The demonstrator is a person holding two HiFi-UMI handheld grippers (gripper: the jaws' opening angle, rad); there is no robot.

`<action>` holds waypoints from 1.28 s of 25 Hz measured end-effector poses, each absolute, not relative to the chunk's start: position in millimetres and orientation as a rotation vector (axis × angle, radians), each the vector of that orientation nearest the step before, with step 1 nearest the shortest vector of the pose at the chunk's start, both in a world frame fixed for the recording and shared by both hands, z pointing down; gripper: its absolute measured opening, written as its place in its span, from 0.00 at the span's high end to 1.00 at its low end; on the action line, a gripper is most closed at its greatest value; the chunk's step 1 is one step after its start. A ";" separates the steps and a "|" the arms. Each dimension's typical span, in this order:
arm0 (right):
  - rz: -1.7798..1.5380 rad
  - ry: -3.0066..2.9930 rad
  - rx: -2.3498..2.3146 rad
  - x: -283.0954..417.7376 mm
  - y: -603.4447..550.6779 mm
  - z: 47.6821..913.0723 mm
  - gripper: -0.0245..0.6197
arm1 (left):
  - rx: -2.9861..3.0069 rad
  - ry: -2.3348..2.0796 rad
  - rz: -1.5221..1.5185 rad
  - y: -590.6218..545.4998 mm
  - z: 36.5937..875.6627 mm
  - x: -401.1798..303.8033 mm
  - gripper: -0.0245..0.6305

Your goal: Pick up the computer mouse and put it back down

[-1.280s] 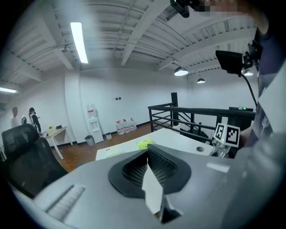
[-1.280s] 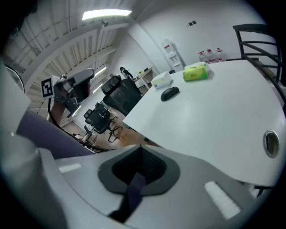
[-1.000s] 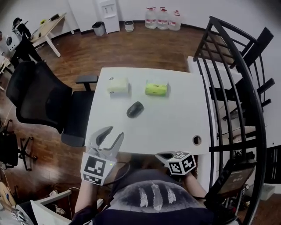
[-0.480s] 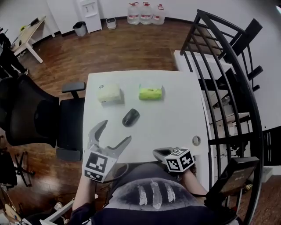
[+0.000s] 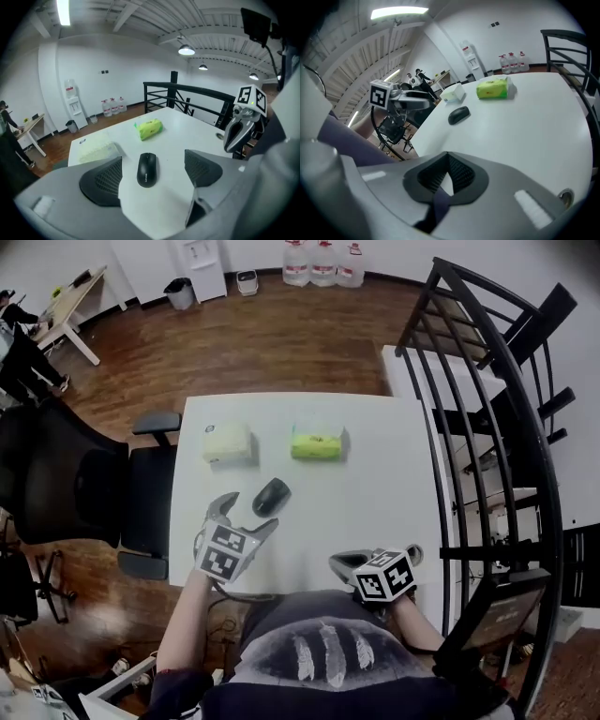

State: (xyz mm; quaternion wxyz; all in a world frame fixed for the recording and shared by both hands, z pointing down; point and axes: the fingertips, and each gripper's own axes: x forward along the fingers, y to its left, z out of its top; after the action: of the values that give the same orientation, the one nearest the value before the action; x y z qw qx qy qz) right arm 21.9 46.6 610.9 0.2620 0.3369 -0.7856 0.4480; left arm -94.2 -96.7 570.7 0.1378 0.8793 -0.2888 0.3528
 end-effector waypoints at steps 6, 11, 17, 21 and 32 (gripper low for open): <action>1.218 -2.127 0.887 33.5 37.1 616.7 0.96 | 2.400 -0.747 1.229 -123.0 647.8 -71.3 0.31; 1.242 -2.112 0.901 41.2 30.9 621.0 0.96 | 2.312 -0.706 1.309 -138.7 691.0 -66.5 0.31; 1.273 -2.088 0.912 46.0 27.6 627.2 0.96 | 2.263 -0.668 1.375 -140.9 711.7 -62.5 0.31; 1.286 -2.080 0.909 44.2 22.6 630.2 0.96 | 2.233 -0.646 1.425 -141.7 726.3 -60.1 0.34; 1.291 -2.077 0.886 40.9 14.5 634.4 0.96 | 2.185 -0.640 1.475 -143.6 736.3 -61.5 0.44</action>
State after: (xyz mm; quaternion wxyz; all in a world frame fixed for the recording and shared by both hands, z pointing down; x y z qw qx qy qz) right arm 40.9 14.5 634.4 0.2671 0.3283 -0.7694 0.4784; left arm -61.5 -143.6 736.3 0.2127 0.7869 -0.2305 0.5313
